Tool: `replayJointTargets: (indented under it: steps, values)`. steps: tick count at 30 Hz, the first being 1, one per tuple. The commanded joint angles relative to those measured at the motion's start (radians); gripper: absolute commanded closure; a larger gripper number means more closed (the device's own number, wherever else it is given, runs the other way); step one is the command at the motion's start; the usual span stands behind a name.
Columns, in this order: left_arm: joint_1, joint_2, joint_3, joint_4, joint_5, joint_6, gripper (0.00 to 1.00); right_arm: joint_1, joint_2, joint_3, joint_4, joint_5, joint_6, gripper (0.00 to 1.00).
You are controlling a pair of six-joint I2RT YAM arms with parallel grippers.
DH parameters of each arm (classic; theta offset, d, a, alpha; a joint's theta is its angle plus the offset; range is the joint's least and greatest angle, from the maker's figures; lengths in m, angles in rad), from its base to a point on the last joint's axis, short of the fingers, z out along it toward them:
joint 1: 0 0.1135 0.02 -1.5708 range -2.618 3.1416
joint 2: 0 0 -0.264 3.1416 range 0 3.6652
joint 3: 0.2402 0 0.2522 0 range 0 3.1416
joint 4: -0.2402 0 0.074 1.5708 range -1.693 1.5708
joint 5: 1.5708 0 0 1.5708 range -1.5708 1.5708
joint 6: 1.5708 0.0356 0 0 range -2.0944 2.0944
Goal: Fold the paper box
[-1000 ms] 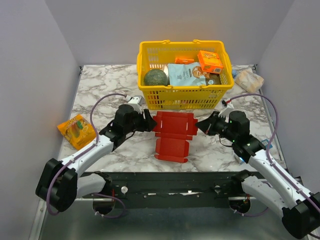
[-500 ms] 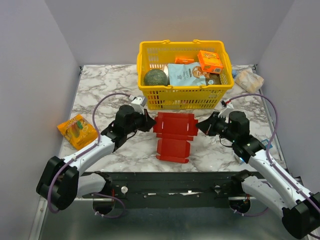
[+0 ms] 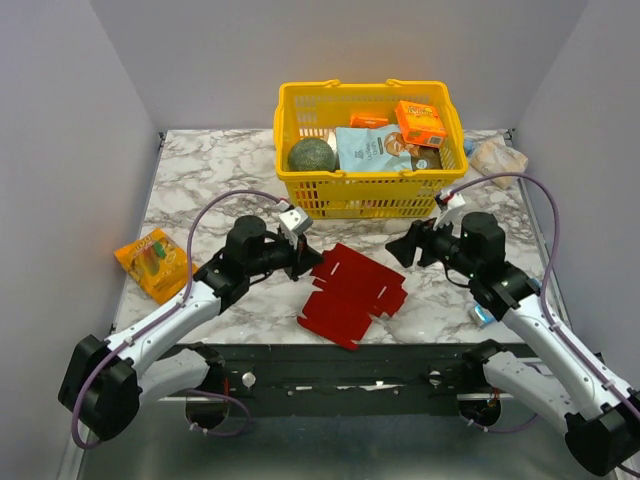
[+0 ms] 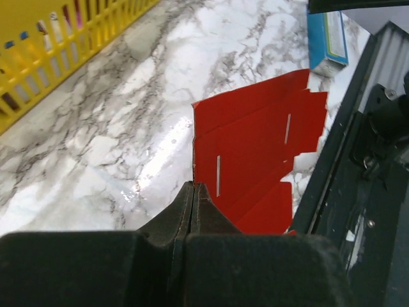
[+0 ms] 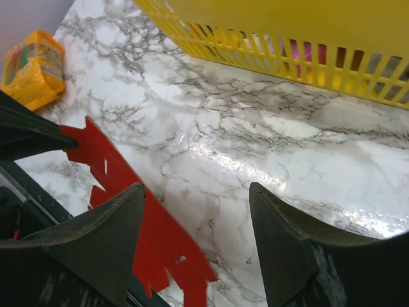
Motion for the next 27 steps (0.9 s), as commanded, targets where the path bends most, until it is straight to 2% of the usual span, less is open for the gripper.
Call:
replayJointTargets:
  steps: [1,4,9,13,18,27]
  values:
    - [-0.003,0.042,0.095,-0.148,0.134,0.072,1.0,0.021,0.043,0.024,0.017,-0.162,-0.113,0.27]
    - [-0.003,0.037,0.108,-0.179,0.129,0.079,1.0,0.045,0.065,0.027,0.036,-0.274,-0.13,0.31]
    - [-0.003,0.008,0.103,-0.183,0.114,0.08,1.0,0.128,0.121,0.035,0.02,-0.276,-0.16,0.37]
    - [-0.003,0.002,0.105,-0.191,0.119,0.079,1.0,0.208,0.16,0.055,-0.012,-0.187,-0.186,0.42]
    - [-0.003,-0.01,0.106,-0.196,0.122,0.079,1.0,0.225,0.177,0.055,-0.01,-0.112,-0.192,0.44]
    - [-0.006,-0.03,0.111,-0.203,0.128,0.077,1.0,0.231,0.198,0.055,-0.006,-0.134,-0.196,0.5]
